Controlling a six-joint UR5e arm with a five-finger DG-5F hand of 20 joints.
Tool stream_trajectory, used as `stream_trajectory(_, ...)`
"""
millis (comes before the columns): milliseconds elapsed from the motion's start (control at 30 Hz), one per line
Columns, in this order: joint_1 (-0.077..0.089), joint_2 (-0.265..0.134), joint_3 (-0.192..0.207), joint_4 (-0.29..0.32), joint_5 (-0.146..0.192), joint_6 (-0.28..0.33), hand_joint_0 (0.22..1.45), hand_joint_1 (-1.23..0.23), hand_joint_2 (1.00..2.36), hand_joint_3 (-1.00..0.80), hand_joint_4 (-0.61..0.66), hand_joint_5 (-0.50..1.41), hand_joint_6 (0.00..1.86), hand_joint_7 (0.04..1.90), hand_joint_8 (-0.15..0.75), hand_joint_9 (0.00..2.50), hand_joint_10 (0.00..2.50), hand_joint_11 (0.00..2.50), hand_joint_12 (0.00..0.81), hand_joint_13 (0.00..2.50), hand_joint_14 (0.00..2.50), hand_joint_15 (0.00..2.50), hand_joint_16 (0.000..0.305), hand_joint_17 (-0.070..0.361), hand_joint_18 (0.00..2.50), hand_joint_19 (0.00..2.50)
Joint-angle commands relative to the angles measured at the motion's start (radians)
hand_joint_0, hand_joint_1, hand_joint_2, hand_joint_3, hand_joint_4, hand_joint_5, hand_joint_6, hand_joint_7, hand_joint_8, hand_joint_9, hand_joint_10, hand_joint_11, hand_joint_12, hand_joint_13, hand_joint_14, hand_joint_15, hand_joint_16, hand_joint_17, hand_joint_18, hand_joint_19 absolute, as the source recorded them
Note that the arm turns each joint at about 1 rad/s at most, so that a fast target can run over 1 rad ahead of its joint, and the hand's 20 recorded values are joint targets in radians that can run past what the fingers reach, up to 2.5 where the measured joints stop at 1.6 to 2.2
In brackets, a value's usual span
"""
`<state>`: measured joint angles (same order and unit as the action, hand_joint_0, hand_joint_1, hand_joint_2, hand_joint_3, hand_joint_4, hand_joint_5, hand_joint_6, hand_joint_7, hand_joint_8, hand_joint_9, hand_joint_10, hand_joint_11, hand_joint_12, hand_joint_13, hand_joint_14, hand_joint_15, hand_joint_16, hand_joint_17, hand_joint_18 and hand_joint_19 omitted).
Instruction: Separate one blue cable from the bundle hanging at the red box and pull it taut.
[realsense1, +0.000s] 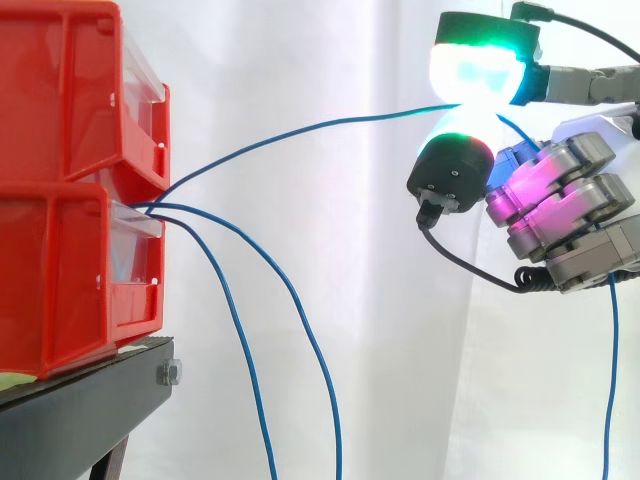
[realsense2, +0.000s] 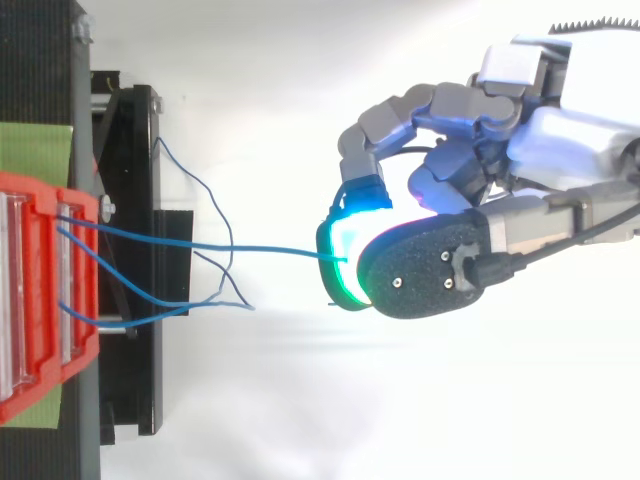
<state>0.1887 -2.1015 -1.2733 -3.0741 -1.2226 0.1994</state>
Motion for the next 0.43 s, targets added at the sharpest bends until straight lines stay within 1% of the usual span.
stream_trajectory(0, 0.000, 0.000, 0.000, 0.000, 0.000, 0.000, 0.67, -0.71, 1.02, -0.11, 0.16, -0.16, 0.94, 1.26, 0.295, 0.88, 1.95, 1.32, 0.358, 0.92, 2.39, 1.44, 0.034, 0.076, 1.42, 2.20)
stream_trajectory(400, 0.000, 0.000, 0.000, 0.000, 0.000, 0.000, 0.67, -0.71, 1.02, -0.10, 0.15, -0.16, 0.94, 1.26, 0.299, 0.88, 1.99, 1.30, 0.360, 0.92, 2.39, 1.46, 0.033, 0.075, 1.42, 2.19)
